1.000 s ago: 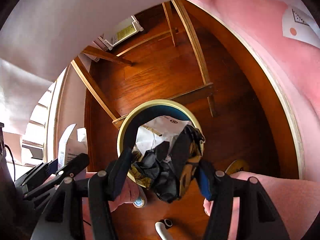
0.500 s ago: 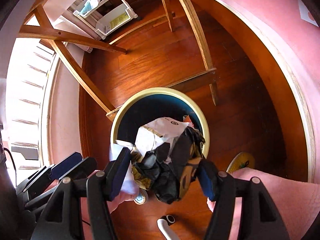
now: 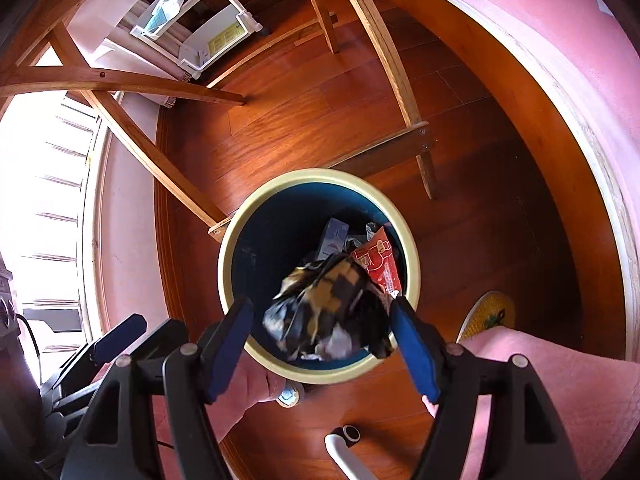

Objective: Collect trash
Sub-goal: 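Carry both items down to the trash bin and open both grippers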

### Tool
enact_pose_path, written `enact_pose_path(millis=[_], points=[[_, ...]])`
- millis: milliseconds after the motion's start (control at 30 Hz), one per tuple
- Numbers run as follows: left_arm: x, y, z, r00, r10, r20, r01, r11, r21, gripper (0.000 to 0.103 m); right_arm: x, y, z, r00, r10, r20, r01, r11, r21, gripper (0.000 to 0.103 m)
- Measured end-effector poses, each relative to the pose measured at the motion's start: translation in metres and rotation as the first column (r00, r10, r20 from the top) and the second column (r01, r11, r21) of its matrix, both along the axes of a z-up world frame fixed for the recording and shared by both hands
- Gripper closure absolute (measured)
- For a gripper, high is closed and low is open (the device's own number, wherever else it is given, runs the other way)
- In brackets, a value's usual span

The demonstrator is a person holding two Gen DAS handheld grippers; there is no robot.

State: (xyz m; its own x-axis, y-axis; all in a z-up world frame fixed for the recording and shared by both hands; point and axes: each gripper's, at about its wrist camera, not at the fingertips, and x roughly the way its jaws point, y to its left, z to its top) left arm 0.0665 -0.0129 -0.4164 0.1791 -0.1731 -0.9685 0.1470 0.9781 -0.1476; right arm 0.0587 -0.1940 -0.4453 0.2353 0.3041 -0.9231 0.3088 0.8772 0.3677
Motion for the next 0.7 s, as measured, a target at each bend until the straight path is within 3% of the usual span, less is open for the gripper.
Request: enact_pose_path(millis=[167,700], points=[[0.0004,0.0033,-0.0024,1.0,0.021,-0.004,-0.021,1.0,0.015,0.013,0.0003,-0.0009,-0.0014,1.0,-0.001,-0.002,0.001,1.0,0.002,0.032],[-0.0066,0.0032,0.0058,0.999,0.019,0.029,-0.021,0.999,0.047,0.012,-0.0004,0.0048,0.0056,0.998,0.043,0.037,-0.041,0.998,-0.039,0.032]])
